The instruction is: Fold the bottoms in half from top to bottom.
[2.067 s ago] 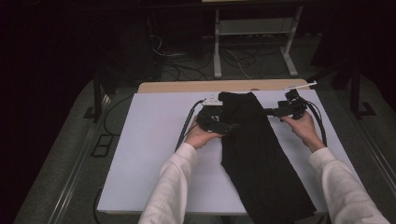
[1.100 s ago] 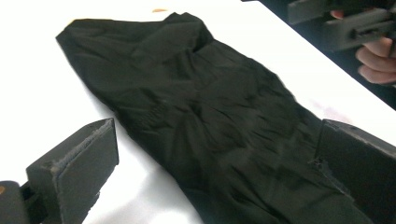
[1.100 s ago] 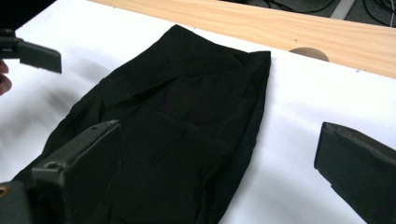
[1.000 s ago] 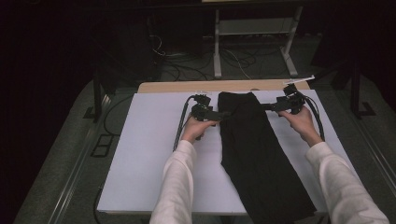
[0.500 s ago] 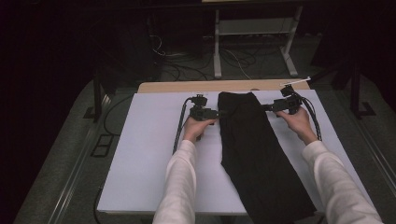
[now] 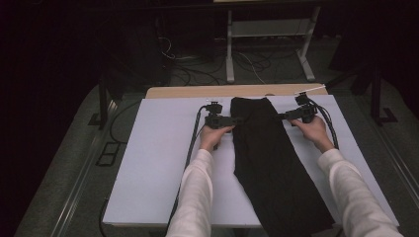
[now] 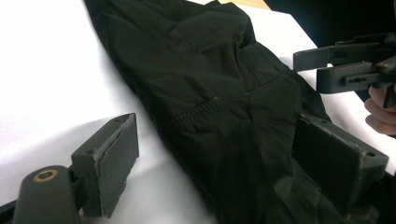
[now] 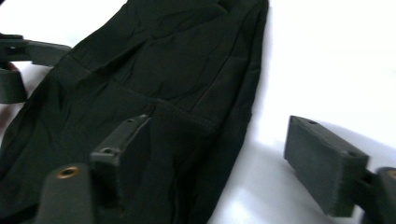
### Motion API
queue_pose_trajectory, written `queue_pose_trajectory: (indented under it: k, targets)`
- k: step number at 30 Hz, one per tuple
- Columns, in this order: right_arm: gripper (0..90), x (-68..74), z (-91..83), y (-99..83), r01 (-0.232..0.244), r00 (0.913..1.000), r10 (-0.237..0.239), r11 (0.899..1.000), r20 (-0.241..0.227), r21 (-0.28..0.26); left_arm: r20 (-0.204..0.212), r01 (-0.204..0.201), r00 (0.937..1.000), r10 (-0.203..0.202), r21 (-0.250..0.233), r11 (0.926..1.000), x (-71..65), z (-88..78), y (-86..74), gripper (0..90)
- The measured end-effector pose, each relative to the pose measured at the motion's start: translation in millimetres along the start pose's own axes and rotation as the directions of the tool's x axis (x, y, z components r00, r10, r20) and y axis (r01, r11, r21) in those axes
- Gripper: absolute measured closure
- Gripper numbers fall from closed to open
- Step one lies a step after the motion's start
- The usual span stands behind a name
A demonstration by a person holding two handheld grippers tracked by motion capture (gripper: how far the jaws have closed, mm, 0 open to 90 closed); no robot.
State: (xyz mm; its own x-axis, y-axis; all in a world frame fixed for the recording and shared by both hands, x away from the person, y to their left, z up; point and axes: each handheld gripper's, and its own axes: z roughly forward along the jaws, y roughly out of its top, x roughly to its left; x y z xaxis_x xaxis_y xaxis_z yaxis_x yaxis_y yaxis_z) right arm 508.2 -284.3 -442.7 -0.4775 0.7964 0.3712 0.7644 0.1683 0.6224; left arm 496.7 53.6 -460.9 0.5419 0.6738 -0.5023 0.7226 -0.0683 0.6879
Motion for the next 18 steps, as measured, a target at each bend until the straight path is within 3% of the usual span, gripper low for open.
queue_pose_trajectory:
  k: [9, 15, 18]
  targets:
    - [33.0, 2.3, 7.4, 0.3, -0.001, 0.9997, 0.001, 1.000, -0.023, 0.006, 0.005, 0.010, 0.9999, -0.010, 0.007, 0.9999, -1.5, 2.8, -0.7, 16.2]
    - [35.0, 2.5, 12.8, -1.1, -0.007, 0.9999, 0.007, 1.000, -0.008, 0.014, 0.001, 0.013, 0.9999, -0.013, 0.002, 0.9999, -2.3, 2.5, 0.0, 18.2]
    - [40.8, 2.8, 13.2, -1.2, -0.011, 0.9999, 0.011, 1.000, -0.003, 0.011, 0.001, 0.019, 0.9998, -0.019, 0.001, 0.9998, -2.0, 2.6, 0.0, 20.6]
